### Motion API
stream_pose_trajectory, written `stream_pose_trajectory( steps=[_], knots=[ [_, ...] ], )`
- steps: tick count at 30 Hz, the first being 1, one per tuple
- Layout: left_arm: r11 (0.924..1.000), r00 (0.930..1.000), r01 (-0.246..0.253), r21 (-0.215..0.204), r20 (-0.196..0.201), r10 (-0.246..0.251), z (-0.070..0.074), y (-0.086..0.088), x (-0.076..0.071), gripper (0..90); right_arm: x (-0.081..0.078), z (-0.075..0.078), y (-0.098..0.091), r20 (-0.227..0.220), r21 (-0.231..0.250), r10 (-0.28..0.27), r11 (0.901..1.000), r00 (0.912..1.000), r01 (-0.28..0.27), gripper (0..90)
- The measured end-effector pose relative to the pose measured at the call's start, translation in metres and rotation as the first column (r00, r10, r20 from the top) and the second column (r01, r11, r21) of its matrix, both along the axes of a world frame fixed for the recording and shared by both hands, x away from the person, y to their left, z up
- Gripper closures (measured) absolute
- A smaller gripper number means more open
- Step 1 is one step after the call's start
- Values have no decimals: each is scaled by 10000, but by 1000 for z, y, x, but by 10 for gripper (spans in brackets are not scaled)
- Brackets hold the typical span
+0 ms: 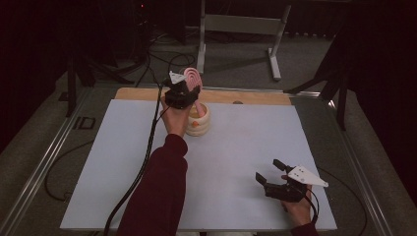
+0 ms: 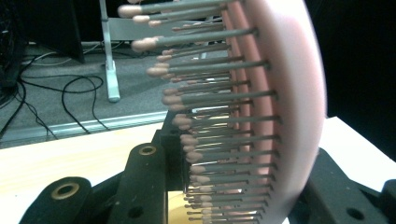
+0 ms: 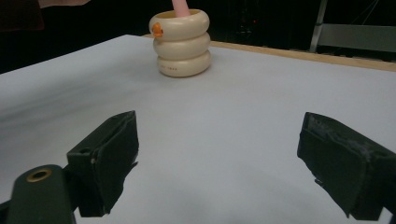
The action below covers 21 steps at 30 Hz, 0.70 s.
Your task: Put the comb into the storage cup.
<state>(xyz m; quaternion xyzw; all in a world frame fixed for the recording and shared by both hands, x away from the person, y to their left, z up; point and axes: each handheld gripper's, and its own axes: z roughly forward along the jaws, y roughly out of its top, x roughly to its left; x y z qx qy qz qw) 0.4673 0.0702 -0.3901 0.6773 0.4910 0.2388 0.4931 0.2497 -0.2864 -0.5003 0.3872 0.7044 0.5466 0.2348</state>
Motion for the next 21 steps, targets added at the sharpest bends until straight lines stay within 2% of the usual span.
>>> stream_pose_trajectory(
  steps=[21],
  knots=[
    [10000, 9998, -15, 62, -202, 16, -13, -5, 1, 634, 0, 0, 1, -10, -25, 65, 10000, 10000, -65, 128]
  ],
)
